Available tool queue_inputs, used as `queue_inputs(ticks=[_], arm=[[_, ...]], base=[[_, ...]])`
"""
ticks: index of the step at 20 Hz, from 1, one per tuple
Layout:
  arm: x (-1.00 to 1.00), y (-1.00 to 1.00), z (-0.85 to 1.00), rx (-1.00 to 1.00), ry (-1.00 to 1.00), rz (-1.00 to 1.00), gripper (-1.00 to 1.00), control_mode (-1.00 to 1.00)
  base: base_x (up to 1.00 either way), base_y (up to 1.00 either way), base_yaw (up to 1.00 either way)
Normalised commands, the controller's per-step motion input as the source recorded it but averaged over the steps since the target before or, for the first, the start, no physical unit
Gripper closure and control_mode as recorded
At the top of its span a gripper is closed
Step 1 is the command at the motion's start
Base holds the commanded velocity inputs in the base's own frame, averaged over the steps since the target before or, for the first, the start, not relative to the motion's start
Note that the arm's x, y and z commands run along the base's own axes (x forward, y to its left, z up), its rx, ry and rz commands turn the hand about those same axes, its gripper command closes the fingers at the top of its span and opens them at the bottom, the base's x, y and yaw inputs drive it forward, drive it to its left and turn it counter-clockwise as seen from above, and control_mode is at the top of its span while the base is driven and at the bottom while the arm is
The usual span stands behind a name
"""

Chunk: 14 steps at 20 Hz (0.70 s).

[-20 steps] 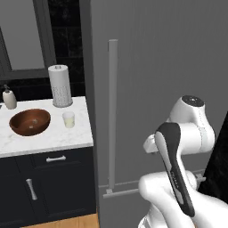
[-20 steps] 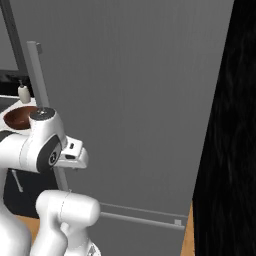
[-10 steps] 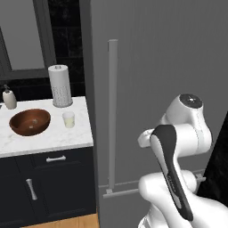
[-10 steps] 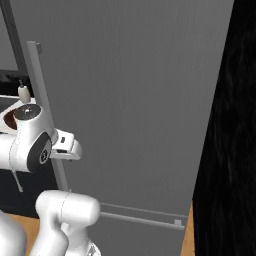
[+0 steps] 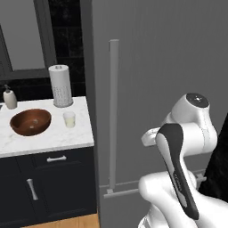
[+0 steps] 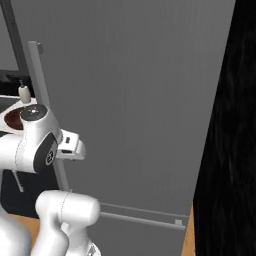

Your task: Grab a lemon wedge from the fridge and one ice cube from the ice bowl, and put them in the glass of lemonade.

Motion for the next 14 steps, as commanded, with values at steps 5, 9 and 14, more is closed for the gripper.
queue_inputs(ticks=[5,9,14], arm=[[0.00,0.00,0.00,0.00,0.00,0.00,-1.00,1.00],[0.00,0.00,0.00,0.00,0.00,0.00,-1.00,1.00],[0.00,0.00,0.00,0.00,0.00,0.00,-1.00,1.00]], base=[[-0.01,0.92,0.00],[0.13,1.00,-0.01],[0.63,1.00,-0.10]])
